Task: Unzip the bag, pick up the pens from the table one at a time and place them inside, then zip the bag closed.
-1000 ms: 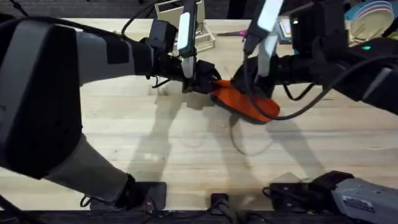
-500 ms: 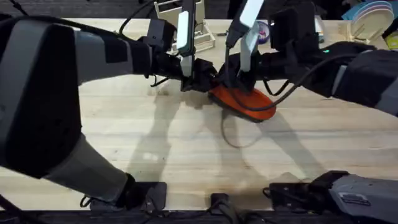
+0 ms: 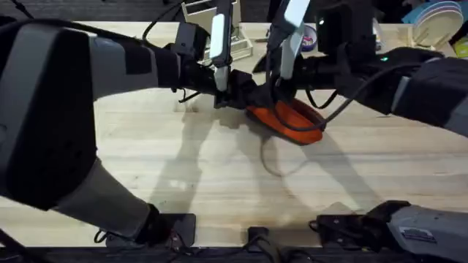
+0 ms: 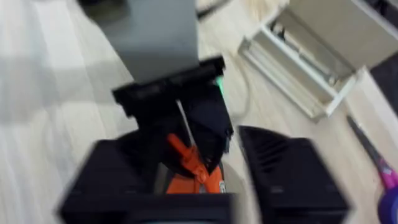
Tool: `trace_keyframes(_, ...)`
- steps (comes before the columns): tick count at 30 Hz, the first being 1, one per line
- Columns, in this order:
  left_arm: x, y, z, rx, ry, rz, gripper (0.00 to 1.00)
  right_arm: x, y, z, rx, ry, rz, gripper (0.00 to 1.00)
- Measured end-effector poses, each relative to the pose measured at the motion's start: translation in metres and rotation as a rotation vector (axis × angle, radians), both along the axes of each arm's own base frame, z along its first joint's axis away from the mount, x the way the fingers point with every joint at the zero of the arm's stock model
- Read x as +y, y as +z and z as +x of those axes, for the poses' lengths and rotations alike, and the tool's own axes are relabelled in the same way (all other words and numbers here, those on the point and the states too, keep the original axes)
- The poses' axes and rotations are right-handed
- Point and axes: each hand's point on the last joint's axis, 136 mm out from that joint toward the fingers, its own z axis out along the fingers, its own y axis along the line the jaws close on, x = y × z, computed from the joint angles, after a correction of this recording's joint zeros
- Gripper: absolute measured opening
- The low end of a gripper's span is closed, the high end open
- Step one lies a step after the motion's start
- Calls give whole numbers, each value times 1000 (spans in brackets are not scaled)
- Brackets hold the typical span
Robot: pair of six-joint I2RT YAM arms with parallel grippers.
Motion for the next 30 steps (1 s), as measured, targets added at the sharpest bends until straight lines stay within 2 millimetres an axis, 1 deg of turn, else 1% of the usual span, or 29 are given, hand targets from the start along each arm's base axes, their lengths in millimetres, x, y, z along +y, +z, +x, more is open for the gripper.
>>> trace_keyframes(1,0,0,0,0,0,0,42,2,5,-1,-11,9,10,702)
trace_keyframes(2,0,0,0,0,0,0,42,4,21,-6,-45,24,30,987)
trace_keyframes(4,0,0,0,0,0,0,42,2,28,-8,-58,21,35,996)
trace_keyframes(6,0,0,0,0,0,0,42,-3,30,-11,-58,5,22,997)
trace_keyframes(7,0,0,0,0,0,0,42,-13,34,-14,-62,-34,-10,997)
trace_keyframes(8,0,0,0,0,0,0,42,-17,35,-15,-67,-49,-20,997)
trace_keyframes(9,0,0,0,0,0,0,42,-27,49,-17,-108,-89,-31,997)
trace_keyframes(13,0,0,0,0,0,0,42,-35,76,-25,-179,-114,-8,998)
trace_keyframes(16,0,0,0,0,0,0,42,-42,91,-35,-208,-123,3,998)
trace_keyframes(19,0,0,0,0,0,0,42,-49,97,-46,-209,-129,0,998)
trace_keyframes(23,0,0,0,0,0,0,42,-59,98,-58,-201,-145,-19,997)
trace_keyframes(24,0,0,0,1,0,0,58,-61,99,-61,-199,-149,-22,997)
trace_keyframes(25,0,0,0,-4,-3,-1,156,-63,99,-63,-198,-152,-26,997)
trace_keyframes(26,-1,1,-1,-2,-5,-4,291,-64,99,-65,-196,-153,-28,997)
trace_keyframes(29,-3,1,-2,2,-11,-8,749,-67,99,-70,-193,-157,-33,998)
trace_keyframes(30,-3,2,-3,4,-14,-10,920,-69,99,-71,-190,-158,-36,998)
